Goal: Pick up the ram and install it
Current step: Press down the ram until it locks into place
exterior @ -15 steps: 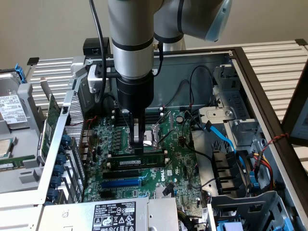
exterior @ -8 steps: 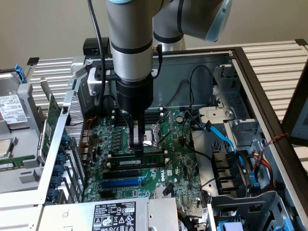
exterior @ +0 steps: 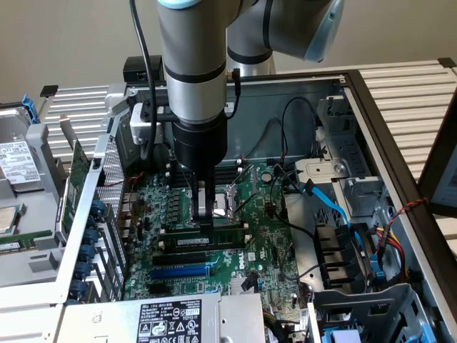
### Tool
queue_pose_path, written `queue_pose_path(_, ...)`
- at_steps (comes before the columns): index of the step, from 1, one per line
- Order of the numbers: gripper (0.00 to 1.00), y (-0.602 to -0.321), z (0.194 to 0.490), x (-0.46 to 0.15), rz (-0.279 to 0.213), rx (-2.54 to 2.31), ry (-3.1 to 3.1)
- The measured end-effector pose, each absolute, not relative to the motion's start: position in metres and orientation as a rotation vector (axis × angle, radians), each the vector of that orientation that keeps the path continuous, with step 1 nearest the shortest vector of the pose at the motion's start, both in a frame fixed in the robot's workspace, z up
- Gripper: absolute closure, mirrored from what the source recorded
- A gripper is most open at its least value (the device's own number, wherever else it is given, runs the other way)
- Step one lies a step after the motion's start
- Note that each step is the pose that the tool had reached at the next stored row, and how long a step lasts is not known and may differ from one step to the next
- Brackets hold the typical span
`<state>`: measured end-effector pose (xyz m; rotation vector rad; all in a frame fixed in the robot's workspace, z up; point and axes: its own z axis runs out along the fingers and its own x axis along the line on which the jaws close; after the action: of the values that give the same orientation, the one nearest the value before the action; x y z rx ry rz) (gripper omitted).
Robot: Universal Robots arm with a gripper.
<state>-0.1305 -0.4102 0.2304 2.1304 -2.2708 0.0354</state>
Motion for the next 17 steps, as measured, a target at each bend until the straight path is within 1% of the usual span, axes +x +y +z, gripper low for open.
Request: queue_pose_path(17,0.89,-0.4112,0.2299,-0.1306,0.038,2.132,-2.272)
